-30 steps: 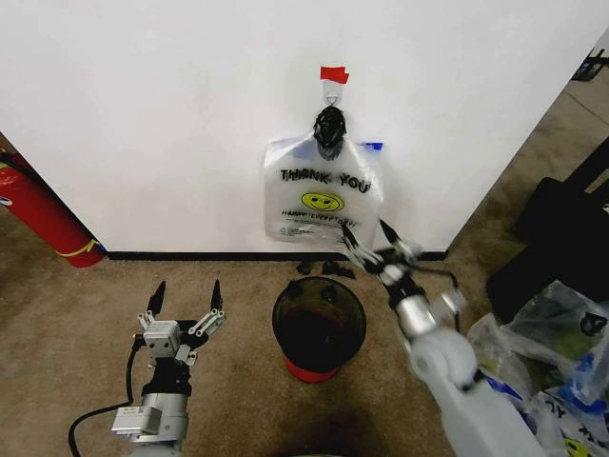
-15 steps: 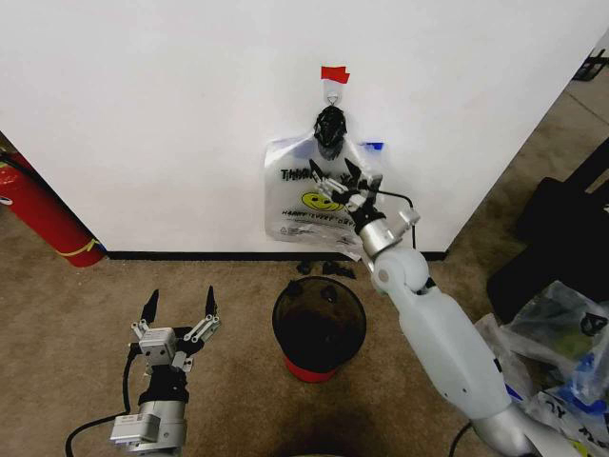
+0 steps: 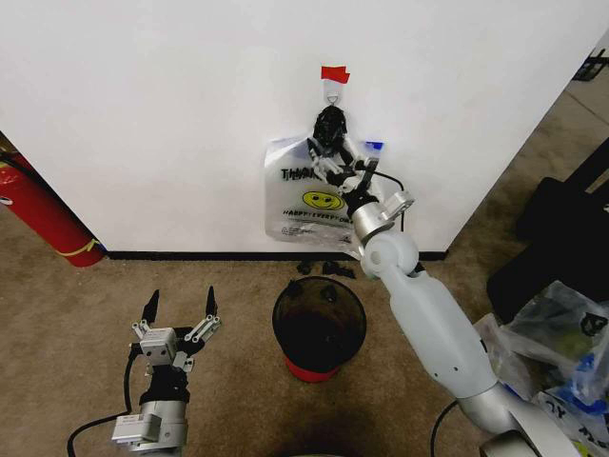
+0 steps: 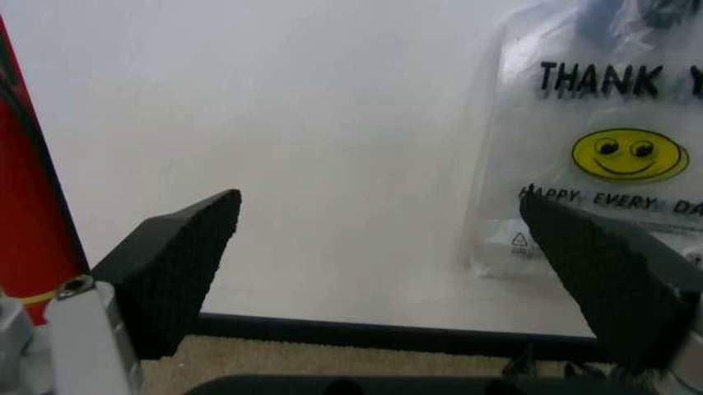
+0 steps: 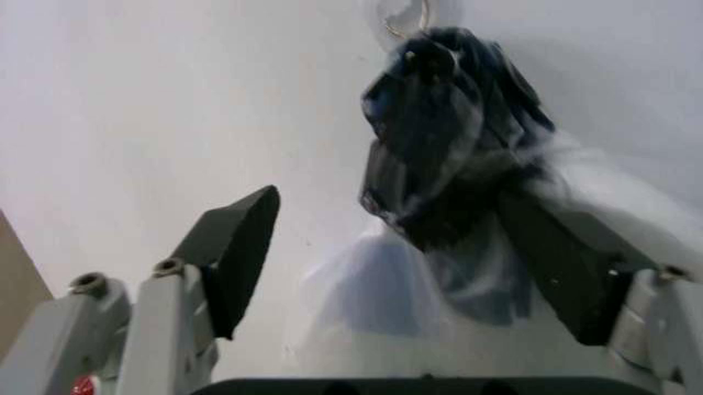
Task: Pick up the garbage bag from the wall and place it over the trash bin.
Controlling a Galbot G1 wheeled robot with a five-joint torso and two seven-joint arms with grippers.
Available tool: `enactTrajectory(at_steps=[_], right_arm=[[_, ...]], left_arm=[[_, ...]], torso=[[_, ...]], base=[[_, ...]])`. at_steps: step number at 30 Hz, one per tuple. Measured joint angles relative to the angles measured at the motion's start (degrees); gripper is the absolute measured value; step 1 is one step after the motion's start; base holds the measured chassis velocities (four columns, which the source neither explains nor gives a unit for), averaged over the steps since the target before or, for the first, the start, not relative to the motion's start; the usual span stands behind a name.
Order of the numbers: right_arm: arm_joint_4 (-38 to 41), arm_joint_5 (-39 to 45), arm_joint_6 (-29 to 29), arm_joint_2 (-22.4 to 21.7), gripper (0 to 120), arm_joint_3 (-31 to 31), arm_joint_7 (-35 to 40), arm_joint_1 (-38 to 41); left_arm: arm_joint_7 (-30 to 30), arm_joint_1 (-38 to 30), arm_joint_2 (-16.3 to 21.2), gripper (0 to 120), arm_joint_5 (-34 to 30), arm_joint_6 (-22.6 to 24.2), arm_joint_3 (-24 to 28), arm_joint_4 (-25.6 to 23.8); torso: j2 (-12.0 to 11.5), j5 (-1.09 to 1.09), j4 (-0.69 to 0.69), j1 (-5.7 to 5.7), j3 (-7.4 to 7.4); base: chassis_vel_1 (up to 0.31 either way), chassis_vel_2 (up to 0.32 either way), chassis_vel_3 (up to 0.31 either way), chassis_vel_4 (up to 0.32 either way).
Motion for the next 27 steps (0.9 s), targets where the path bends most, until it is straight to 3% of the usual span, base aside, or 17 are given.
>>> enactTrajectory(at_steps=[9,15,18,23,27], right_arm=[[0.33,-0.12,-0.39,0.20,61,0.43,0.45,0.15],[-0.56,0.25,-0.87,0.16,36,0.98,1.18,0.68],[-0.58,0.61,-0.98,0.11,30,1.13,1.33,0.72],[-0.58,1.16,-1.13,0.01,5,1.23,1.81,0.88],[-0.66,1.38,-1.13,0.17,0,1.24,2.09,0.95]], left_arm=[[-0.03,-0.08,-0.17,100,0.11,0.16,0.26,-0.03],[-0.09,0.39,-0.27,100,0.20,0.03,0.03,-0.68],[-0.11,0.43,-0.33,100,0.20,0.03,0.03,-0.91],[-0.14,0.85,-0.50,100,0.20,-0.13,0.06,-1.26],[-0.16,1.00,-0.52,100,0.17,-0.23,0.05,-1.38]], torso=[[0.00,0.00,0.01,0.00,0.00],[0.00,0.00,0.01,0.00,0.00],[0.00,0.00,0.01,0.00,0.00],[0.00,0.00,0.01,0.00,0.00],[0.00,0.00,0.01,0.00,0.00]], base=[[0.000,0.000,0.000,0.000],[0.000,0.000,0.000,0.000],[0.000,0.000,0.000,0.000],[0.000,0.000,0.000,0.000],[0.000,0.000,0.000,0.000]])
